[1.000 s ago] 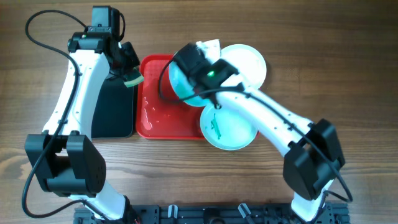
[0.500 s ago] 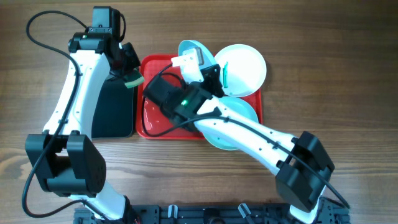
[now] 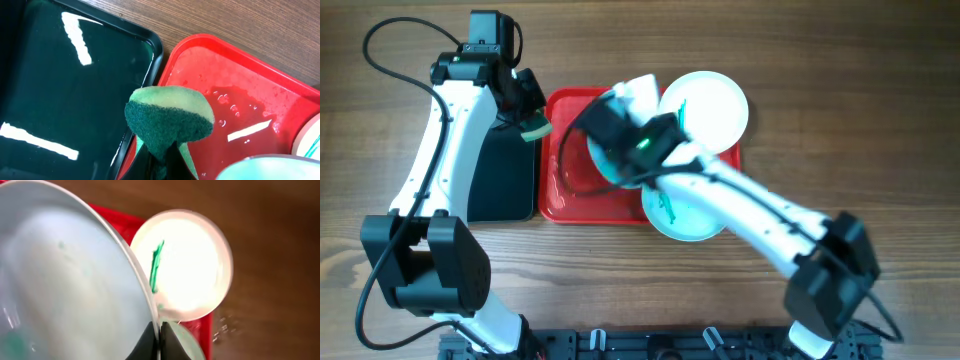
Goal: Clean dirty plates on tray and stack at the side
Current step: 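Carry the cleaned plate right of the red tray and set it down, then release the plate and reach right gripper to the bottom-right plate rim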
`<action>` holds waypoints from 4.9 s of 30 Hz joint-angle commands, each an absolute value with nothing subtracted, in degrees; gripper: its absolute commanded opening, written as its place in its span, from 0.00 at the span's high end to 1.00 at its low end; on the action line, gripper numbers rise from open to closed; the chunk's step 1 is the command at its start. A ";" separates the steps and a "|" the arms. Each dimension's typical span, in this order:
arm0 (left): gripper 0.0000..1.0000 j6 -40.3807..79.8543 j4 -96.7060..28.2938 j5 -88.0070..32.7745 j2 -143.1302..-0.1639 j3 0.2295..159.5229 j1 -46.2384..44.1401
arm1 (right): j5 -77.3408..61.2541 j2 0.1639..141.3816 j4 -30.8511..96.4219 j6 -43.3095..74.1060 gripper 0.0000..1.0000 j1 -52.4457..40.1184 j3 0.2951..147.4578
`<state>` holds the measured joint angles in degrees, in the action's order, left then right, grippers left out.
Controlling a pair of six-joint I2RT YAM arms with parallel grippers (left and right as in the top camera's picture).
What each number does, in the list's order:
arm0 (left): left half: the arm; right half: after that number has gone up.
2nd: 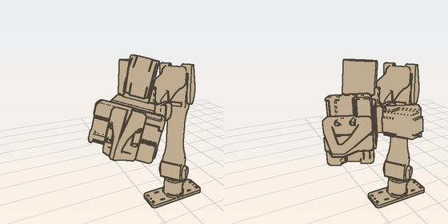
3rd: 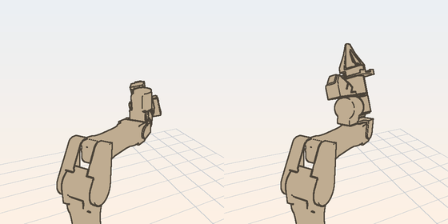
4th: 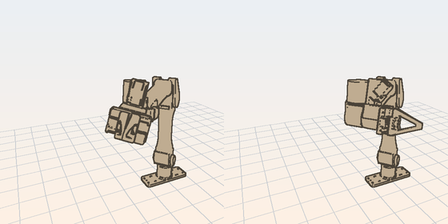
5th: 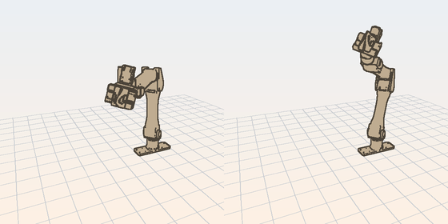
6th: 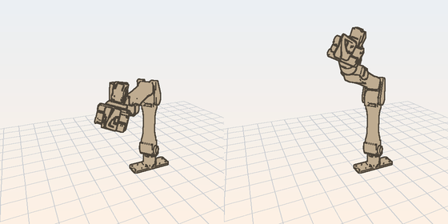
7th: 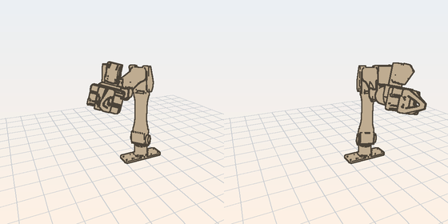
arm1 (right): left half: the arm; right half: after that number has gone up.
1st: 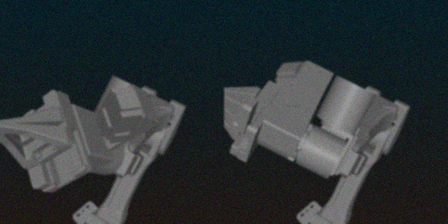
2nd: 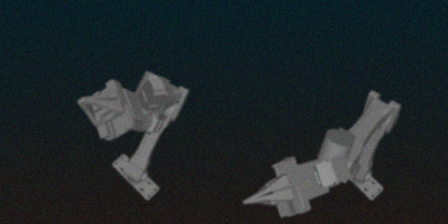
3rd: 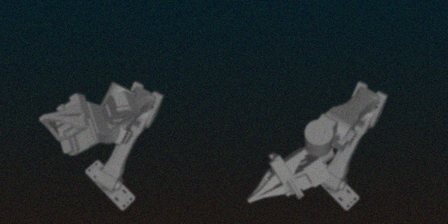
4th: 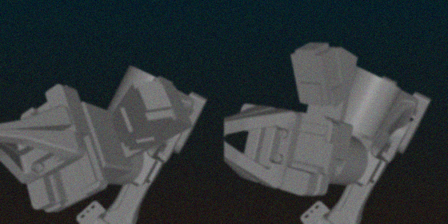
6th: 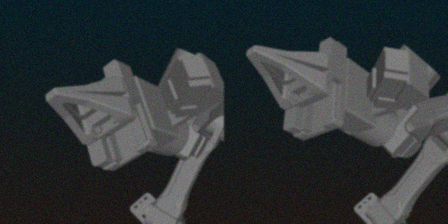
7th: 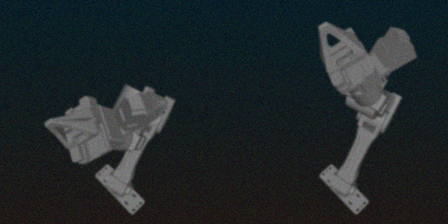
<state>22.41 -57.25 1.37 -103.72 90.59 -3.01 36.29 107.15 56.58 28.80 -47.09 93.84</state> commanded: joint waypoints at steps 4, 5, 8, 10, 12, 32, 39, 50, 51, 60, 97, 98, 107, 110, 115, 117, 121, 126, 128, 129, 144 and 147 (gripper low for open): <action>0.96 22.76 -57.17 0.43 -104.27 90.19 -4.58 | 7.44 97.41 57.30 25.23 0.96 -31.40 93.95; 0.96 22.76 -57.06 0.45 -104.27 90.19 -5.08 | 5.23 96.53 57.71 25.30 0.96 -28.60 93.95; 0.96 22.76 -56.84 0.45 -104.27 90.19 -5.93 | -0.03 95.07 59.40 25.23 0.96 -20.99 93.95; 0.96 22.76 -56.36 0.45 -104.27 90.19 -6.17 | -3.92 94.70 61.19 25.19 0.96 -13.21 93.95; 0.96 22.76 -56.14 0.45 -104.27 90.19 -6.17 | -5.76 94.70 62.26 24.45 0.96 -7.18 93.80; 0.96 22.76 -54.92 0.45 -104.27 90.19 -6.17 | -6.20 94.72 52.16 22.79 0.96 20.75 71.57; 0.96 22.76 -54.94 0.45 -104.27 90.19 -6.17 | -0.34 94.83 39.64 23.07 0.96 20.75 61.56; 0.96 22.76 -54.89 0.45 -104.27 90.19 -6.66 | -13.56 93.38 41.74 16.80 0.67 19.29 62.54; 0.96 22.76 -54.89 0.45 -104.27 90.19 -6.66 | -16.69 92.44 43.09 15.11 0.67 18.26 63.44; 0.96 22.76 -54.98 0.43 -104.27 90.19 -6.66 | -20.43 89.10 51.75 10.37 0.66 2.44 61.60; 0.96 22.74 -55.11 0.45 -104.27 90.19 -6.66 | -18.87 96.49 45.74 6.17 0.96 -6.55 59.07; 0.96 22.74 -55.11 0.43 -104.27 90.19 -6.66 | -18.87 96.25 46.70 6.20 0.96 -6.55 59.27; 0.96 22.74 -55.11 0.43 -104.27 90.19 -6.66 | -18.85 96.23 47.13 7.55 0.92 -6.59 59.13; 0.96 22.74 -55.09 0.45 -104.27 90.19 -6.66 | -18.87 96.27 42.57 6.79 0.76 -6.59 58.08; 0.96 22.74 -55.11 0.45 -104.27 90.19 -6.66 | -19.49 97.69 39.42 2.26 0.71 -7.27 57.25; 0.96 22.74 -55.11 0.45 -104.27 90.19 -6.66 | -19.51 98.48 39.40 1.26 0.72 -8.38 57.25; 0.96 22.74 -55.11 0.45 -104.27 90.19 -6.66 | -19.40 98.48 39.42 1.26 0.71 -10.96 57.25; 0.96 22.74 -55.16 0.45 -104.27 90.19 -6.66 | -16.53 98.87 39.03 1.54 0.69 -11.42 57.23; 0.96 22.74 -55.13 0.45 -104.27 90.19 -6.66 | -15.81 99.24 38.06 1.45 0.68 -11.42 57.23; 0.96 22.74 -55.13 0.45 -104.27 90.19 -6.66 | -15.84 99.39 37.08 1.41 0.67 -11.42 57.23; 0.96 22.74 -55.11 0.45 -104.27 90.19 -6.66 | -16.73 104.05 33.67 -2.79 0.67 -11.42 57.25; 0.96 22.74 -55.11 0.45 -104.27 90.19 -6.66 | -16.73 104.05 37.04 -1.21 0.80 -11.40 57.25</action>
<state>22.41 -55.24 1.13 -103.72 90.48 -6.37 -17.30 102.89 34.81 -1.74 -11.44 57.49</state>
